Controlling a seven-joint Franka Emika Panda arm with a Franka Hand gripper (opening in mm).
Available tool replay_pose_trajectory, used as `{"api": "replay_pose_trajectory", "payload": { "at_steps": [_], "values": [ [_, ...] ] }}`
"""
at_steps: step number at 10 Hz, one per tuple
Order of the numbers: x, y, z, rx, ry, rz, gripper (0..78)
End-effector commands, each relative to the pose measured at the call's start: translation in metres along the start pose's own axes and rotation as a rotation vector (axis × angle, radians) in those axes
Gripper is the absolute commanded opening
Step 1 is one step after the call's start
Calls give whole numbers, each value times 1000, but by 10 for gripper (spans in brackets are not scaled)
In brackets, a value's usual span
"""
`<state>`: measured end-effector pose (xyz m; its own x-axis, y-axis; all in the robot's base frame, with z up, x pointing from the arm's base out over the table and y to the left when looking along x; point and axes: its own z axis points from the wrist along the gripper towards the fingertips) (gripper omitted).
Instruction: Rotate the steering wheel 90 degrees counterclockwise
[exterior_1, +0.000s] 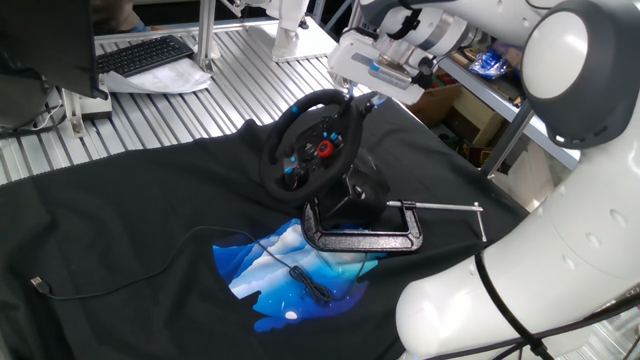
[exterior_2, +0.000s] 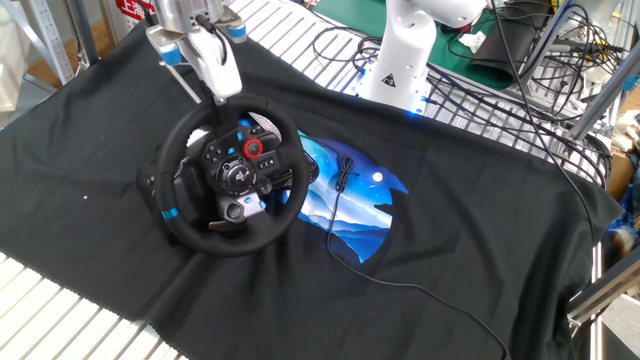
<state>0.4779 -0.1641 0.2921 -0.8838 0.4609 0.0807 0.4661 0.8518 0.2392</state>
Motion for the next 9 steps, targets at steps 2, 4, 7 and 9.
{"api": "replay_pose_trajectory", "payload": {
  "at_steps": [2,4,7,9],
  "values": [
    [-6,4,-7,-9,-16,-16,11],
    [-7,4,-6,-10,-16,-19,11],
    [-12,5,-1,-17,-13,-30,11],
    [-15,6,-1,-11,-2,-32,11]
  ]
}}
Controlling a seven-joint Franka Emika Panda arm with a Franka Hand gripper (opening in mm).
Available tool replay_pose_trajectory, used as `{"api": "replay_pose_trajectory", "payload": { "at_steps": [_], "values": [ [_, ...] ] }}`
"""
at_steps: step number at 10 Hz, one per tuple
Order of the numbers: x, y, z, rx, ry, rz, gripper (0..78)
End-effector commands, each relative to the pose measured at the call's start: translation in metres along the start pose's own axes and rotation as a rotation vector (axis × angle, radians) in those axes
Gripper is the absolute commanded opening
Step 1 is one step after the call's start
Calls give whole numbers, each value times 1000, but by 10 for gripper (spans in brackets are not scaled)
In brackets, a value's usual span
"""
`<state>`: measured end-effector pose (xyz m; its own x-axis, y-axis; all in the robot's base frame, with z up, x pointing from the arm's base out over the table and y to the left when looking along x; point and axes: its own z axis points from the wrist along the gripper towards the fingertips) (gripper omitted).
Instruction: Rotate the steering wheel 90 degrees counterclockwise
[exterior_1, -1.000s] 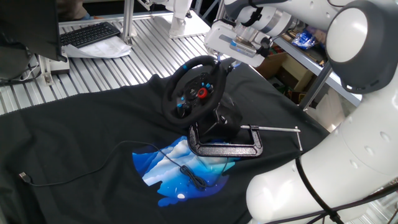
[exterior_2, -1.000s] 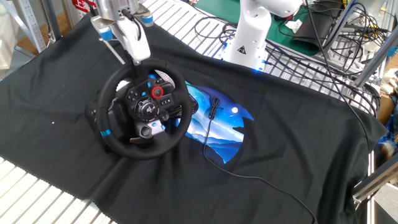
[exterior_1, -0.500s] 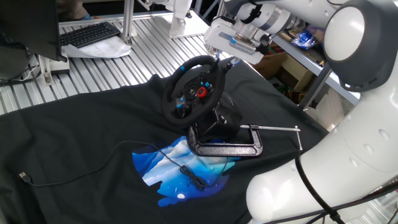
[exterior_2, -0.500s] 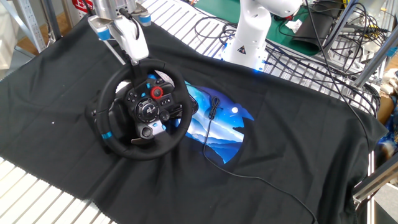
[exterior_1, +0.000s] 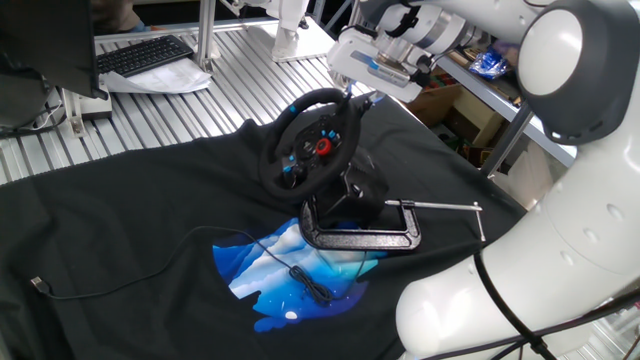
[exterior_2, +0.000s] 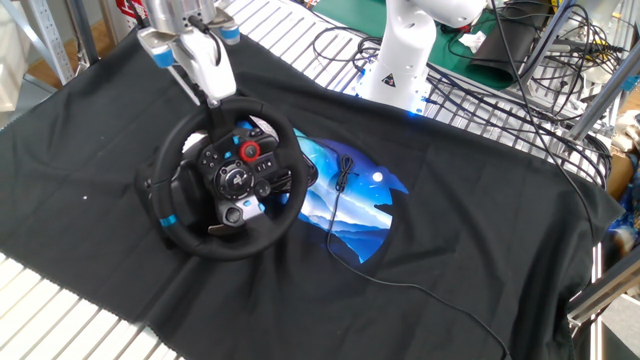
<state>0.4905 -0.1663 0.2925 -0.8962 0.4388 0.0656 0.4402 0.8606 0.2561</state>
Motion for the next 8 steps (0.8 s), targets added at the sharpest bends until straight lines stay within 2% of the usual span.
{"api": "replay_pose_trajectory", "payload": {
  "at_steps": [1,2,8],
  "values": [
    [-4,3,-1,9,17,-3,11],
    [-4,3,-1,15,30,1,11],
    [-8,4,-1,24,62,5,11]
  ]
}}
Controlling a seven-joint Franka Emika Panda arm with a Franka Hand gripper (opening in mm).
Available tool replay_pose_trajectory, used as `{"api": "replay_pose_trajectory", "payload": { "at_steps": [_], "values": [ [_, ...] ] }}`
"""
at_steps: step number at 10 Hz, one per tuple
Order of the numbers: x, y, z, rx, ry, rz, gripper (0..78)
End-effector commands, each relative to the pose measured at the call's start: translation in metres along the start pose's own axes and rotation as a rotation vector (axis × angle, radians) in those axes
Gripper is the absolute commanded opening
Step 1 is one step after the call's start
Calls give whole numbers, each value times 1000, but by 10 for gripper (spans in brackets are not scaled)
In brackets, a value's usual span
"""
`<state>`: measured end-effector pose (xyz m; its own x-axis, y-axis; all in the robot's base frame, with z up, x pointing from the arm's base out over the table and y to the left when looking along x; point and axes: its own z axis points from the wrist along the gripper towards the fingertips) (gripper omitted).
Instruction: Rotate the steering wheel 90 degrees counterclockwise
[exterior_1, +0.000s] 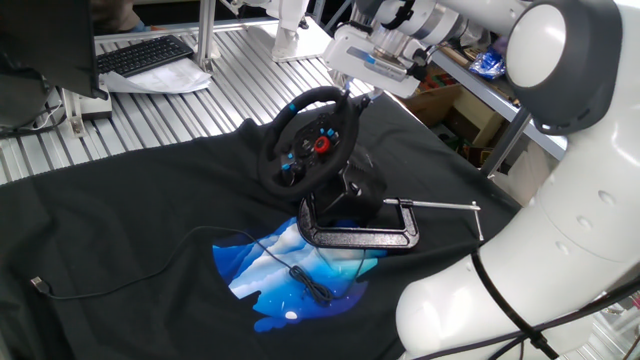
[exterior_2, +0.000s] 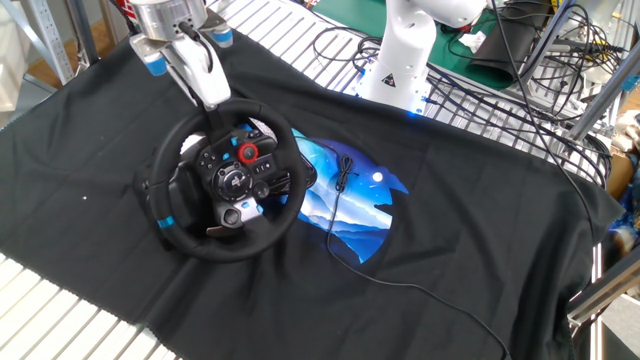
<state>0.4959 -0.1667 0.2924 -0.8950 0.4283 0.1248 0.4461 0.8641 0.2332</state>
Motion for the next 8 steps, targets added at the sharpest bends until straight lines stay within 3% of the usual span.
{"api": "replay_pose_trajectory", "payload": {
  "at_steps": [1,8],
  "values": [
    [-4,3,-2,4,8,2,11],
    [-5,3,-2,14,17,2,11]
  ]
}}
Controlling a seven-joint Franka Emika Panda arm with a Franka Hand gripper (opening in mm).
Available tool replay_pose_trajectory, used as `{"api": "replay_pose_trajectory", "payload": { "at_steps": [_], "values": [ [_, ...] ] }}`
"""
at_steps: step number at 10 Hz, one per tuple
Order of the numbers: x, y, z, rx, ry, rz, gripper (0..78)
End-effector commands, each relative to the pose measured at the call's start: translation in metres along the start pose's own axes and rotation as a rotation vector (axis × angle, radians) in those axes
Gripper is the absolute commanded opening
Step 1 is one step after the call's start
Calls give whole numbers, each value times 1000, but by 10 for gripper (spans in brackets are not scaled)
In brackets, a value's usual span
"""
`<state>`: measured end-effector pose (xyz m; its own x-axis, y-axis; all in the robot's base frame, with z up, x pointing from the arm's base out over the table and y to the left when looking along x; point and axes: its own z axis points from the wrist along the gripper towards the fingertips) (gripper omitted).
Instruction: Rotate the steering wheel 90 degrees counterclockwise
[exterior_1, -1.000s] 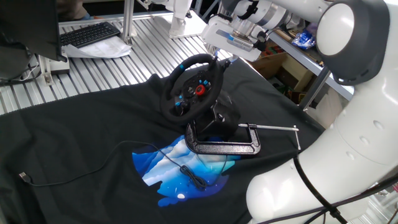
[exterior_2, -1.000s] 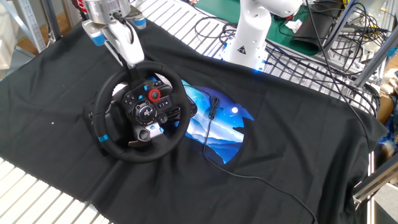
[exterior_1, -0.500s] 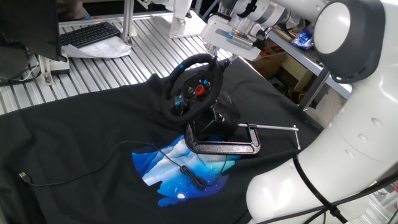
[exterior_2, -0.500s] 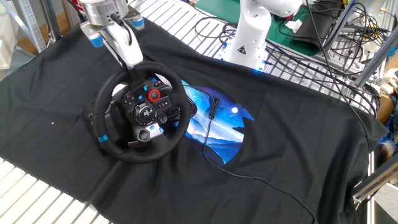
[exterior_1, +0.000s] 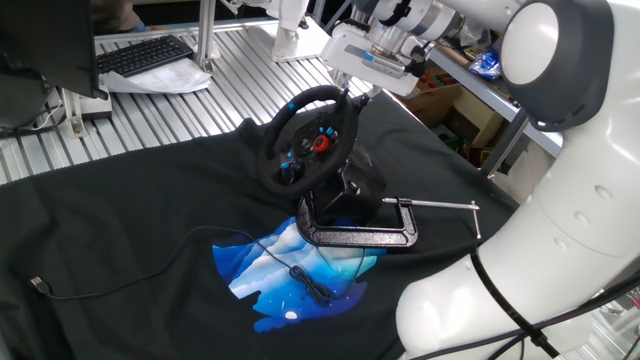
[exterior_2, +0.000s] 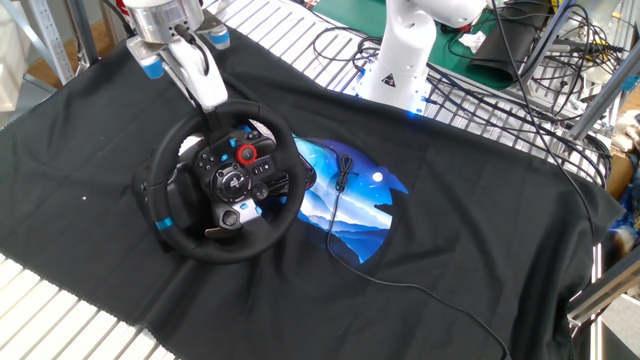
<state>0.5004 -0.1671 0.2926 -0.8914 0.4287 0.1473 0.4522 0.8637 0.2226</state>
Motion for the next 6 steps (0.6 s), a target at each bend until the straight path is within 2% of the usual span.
{"api": "replay_pose_trajectory", "payload": {
  "at_steps": [1,3,4,6],
  "values": [
    [-1,2,-2,7,-4,-4,11],
    [-1,2,-2,7,-4,-9,11],
    [-1,2,-2,7,-4,-9,775],
    [-1,2,-2,7,-4,-9,775]
  ]
}}
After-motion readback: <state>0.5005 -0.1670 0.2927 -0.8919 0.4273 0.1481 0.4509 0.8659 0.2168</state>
